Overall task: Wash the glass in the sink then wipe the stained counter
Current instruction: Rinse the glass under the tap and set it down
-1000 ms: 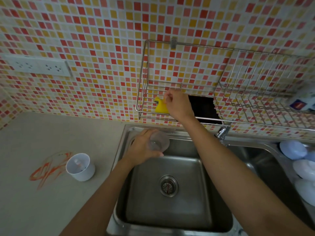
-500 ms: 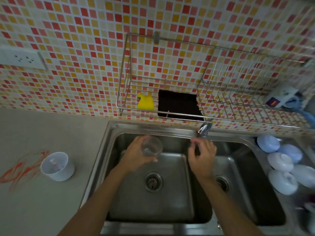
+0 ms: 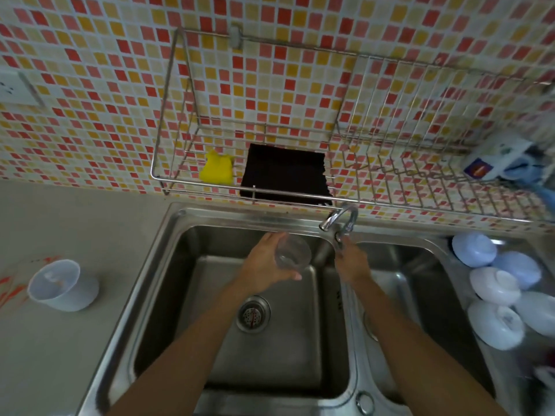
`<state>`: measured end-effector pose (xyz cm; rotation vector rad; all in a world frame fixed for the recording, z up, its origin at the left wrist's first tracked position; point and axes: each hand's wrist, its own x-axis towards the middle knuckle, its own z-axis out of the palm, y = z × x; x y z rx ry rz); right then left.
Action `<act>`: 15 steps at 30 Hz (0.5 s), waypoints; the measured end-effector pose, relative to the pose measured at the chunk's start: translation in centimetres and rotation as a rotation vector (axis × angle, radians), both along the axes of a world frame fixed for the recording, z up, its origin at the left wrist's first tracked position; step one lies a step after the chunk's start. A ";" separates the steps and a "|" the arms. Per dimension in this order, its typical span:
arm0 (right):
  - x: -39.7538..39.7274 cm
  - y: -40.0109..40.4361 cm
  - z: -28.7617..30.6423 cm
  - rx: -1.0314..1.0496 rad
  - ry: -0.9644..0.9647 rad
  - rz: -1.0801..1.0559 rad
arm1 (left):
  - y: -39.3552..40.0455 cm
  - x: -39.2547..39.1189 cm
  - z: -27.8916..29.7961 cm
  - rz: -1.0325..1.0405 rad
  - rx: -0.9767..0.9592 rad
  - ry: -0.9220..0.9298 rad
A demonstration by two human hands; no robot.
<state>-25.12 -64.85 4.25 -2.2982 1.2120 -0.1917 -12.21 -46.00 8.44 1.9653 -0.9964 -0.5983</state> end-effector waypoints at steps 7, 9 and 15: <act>0.2 -0.7 -1.4 0.002 0.045 0.173 | -2.3 -1.5 0.3 -0.009 0.003 0.023; 0.4 -1.5 -1.7 0.017 0.064 0.185 | -2.8 -1.6 0.3 -0.018 0.004 0.019; 0.0 -2.5 -3.0 0.007 0.051 0.221 | -3.1 -2.7 0.4 0.007 -0.011 0.058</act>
